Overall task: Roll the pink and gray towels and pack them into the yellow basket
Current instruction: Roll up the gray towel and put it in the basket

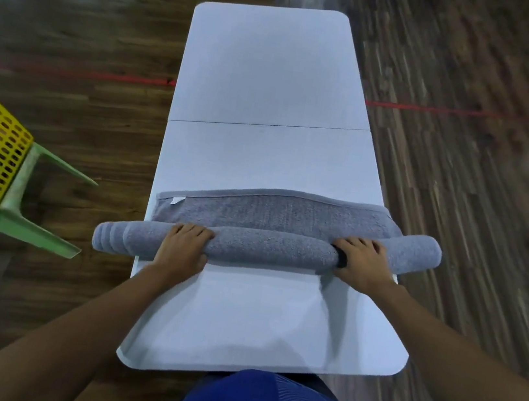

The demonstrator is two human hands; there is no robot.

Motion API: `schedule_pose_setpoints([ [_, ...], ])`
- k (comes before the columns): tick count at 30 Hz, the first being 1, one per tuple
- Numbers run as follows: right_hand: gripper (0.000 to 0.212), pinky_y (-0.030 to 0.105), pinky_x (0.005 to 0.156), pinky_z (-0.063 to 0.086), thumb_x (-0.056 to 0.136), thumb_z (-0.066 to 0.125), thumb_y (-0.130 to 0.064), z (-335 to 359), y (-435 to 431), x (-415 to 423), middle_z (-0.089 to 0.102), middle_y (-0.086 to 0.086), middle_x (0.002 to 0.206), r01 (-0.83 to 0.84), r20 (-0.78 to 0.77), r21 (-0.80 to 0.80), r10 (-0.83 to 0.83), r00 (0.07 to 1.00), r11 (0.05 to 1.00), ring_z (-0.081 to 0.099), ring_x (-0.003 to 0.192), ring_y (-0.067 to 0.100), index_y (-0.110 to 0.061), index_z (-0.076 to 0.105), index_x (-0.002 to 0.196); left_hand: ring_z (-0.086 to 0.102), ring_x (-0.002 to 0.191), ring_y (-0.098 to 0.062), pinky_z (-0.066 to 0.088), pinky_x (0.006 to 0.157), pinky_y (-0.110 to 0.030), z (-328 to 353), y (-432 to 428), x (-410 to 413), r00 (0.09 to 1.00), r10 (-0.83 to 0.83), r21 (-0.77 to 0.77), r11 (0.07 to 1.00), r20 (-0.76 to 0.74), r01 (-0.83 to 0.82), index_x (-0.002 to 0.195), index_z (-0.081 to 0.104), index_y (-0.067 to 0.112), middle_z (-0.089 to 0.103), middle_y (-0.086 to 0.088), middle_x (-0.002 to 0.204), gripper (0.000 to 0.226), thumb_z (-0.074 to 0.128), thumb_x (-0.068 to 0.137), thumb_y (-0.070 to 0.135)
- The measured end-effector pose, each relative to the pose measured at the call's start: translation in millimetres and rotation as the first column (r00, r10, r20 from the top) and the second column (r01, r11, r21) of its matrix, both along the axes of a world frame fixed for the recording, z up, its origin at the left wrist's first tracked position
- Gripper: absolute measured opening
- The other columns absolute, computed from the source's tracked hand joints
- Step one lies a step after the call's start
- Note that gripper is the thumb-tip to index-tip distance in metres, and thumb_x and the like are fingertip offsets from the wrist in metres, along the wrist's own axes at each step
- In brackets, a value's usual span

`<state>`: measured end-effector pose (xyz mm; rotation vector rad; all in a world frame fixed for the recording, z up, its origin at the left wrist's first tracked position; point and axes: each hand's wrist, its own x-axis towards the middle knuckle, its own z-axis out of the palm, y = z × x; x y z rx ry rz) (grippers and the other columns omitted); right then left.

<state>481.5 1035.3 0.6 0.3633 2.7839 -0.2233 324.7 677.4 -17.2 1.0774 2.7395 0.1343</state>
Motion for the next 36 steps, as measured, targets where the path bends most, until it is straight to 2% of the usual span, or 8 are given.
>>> schedule_pose_setpoints([
  [4,0.016,0.043,0.096,0.032,0.076,0.055,-0.045,20,3,-24,0.062,-0.006,0.094,0.075,0.275,-0.142,-0.033,0.961,0.987,0.056,0.100,0.021,-0.032,0.053,0.084,0.060,0.099,-0.022,0.032,0.095,-0.039,26,17,-27,0.984,-0.028,-0.187,0.981,0.173,0.061,0.099,0.067,0.022,0.068,0.000,0.100,0.033,0.050,0.076,0.039],
  [7,0.032,0.043,0.103,0.029,0.081,0.057,-0.039,17,4,-28,0.059,-0.005,0.110,0.157,0.086,-0.070,-0.151,0.985,0.985,0.053,0.111,0.022,-0.033,0.057,0.113,0.058,0.091,-0.022,0.033,0.093,-0.042,33,17,-41,0.962,0.127,-0.066,0.991,0.241,-0.114,0.087,0.066,0.021,0.066,-0.001,0.089,0.028,0.047,0.077,0.038],
  [10,0.040,0.043,0.104,0.029,0.089,0.054,-0.045,6,-3,-23,0.058,0.000,0.124,0.167,-0.223,-0.050,-0.174,0.959,0.985,0.051,0.116,0.025,-0.026,0.055,0.124,0.061,0.094,-0.030,0.041,0.089,-0.045,22,17,-35,0.986,0.159,0.241,0.960,-0.046,-0.143,0.103,0.067,0.011,0.069,-0.011,0.102,0.030,0.052,0.089,0.032],
  [15,0.062,0.047,0.106,0.026,0.076,0.071,-0.037,-15,-8,-2,0.054,-0.001,0.130,0.002,-0.133,0.031,0.002,0.991,1.000,0.048,0.122,0.028,-0.028,0.049,0.133,0.040,0.133,-0.029,0.025,0.113,-0.050,0,13,-25,0.999,-0.019,-0.135,0.991,0.040,0.024,0.144,0.038,0.020,0.045,-0.007,0.144,0.076,0.069,0.080,0.047],
  [18,0.051,0.044,0.103,0.027,0.077,0.062,-0.022,-14,-11,-6,0.061,-0.003,0.122,0.037,-0.123,0.056,-0.030,0.992,0.998,0.051,0.116,0.025,-0.030,0.055,0.127,0.046,0.126,-0.029,0.026,0.111,-0.048,1,14,-26,1.000,0.009,-0.091,0.996,0.021,-0.007,0.139,0.046,0.021,0.054,-0.008,0.136,0.053,0.060,0.087,0.024],
  [23,0.045,0.048,0.112,0.017,0.083,0.051,-0.038,2,2,-27,0.059,-0.002,0.126,0.139,0.028,-0.050,-0.138,0.990,0.989,0.048,0.120,0.021,-0.032,0.049,0.128,0.061,0.103,-0.029,0.035,0.097,-0.042,27,21,-45,0.957,0.127,-0.106,0.989,0.262,-0.102,0.117,0.058,0.022,0.069,-0.007,0.107,0.055,0.041,0.070,0.045],
  [29,0.078,0.056,0.112,0.010,0.074,0.050,-0.078,5,39,-16,0.041,-0.006,0.144,0.147,0.094,-0.002,-0.146,0.985,0.989,0.033,0.137,0.019,-0.042,0.030,0.140,0.045,0.128,-0.032,0.023,0.112,-0.053,6,-18,-56,0.983,0.130,-0.160,0.981,0.126,-0.109,0.144,0.037,0.028,0.049,-0.006,0.142,0.080,0.032,0.082,0.079],
  [36,0.059,0.049,0.092,0.038,0.081,0.055,-0.062,-6,21,-7,0.052,0.005,0.123,0.382,0.087,-0.038,-0.378,0.922,0.923,0.046,0.114,0.036,-0.025,0.044,0.126,0.052,0.107,-0.041,0.042,0.087,-0.053,0,-14,-28,0.932,0.345,-0.219,0.923,0.112,-0.315,0.136,0.037,0.022,0.053,-0.014,0.122,0.064,0.046,0.089,0.064],
])
